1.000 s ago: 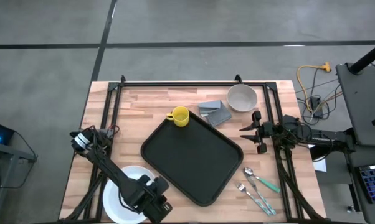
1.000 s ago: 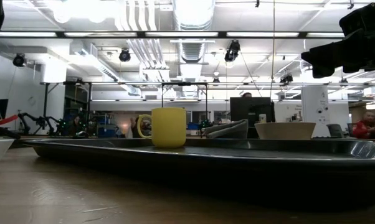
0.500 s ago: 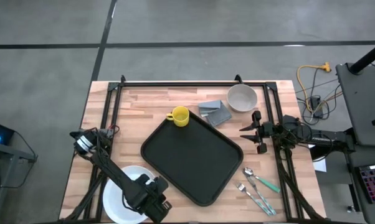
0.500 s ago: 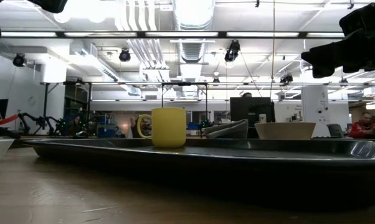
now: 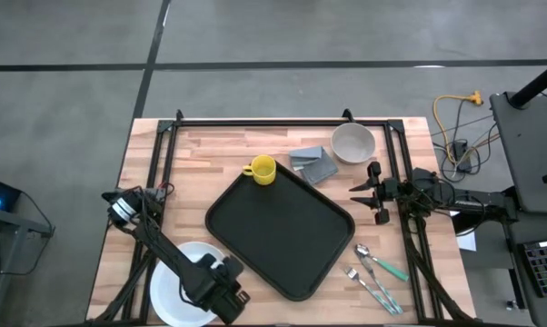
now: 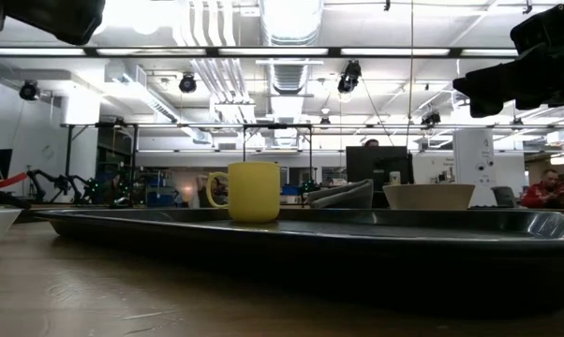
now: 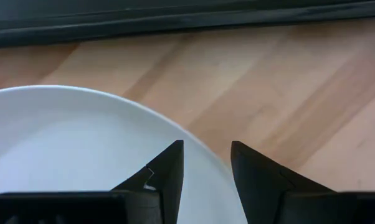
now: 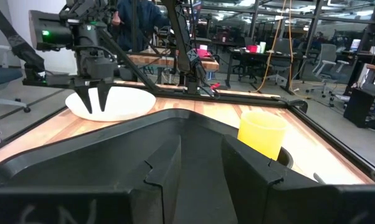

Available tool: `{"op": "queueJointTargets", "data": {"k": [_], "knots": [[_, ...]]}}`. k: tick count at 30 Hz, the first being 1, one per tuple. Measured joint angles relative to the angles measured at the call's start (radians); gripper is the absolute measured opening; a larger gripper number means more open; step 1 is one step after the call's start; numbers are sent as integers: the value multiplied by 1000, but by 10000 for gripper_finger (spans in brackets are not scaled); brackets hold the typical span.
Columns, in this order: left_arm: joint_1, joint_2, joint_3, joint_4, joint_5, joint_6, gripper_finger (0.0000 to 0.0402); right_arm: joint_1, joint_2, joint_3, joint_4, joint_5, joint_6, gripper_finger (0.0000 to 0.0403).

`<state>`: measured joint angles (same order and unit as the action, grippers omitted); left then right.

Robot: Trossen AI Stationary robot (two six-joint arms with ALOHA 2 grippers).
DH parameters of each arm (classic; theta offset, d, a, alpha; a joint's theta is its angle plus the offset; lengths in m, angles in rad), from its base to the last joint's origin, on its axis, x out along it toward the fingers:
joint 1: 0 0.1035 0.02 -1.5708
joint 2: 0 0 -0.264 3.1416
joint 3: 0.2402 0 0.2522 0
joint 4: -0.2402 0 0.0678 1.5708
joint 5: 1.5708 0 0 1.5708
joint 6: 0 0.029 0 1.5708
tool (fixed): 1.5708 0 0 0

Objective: Set up tray
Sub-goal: Put the white plate at the bottom of the yellow mug on the black serving tray

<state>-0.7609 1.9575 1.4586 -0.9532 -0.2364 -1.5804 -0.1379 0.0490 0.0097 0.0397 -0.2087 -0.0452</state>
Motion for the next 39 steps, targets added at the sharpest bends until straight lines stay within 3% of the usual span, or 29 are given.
{"op": "queueJointTargets", "data": {"k": [39], "knots": [[0, -4, -143, 194, 20, -12, 118, 0, 0, 0, 0, 0, 0, 107]]}}
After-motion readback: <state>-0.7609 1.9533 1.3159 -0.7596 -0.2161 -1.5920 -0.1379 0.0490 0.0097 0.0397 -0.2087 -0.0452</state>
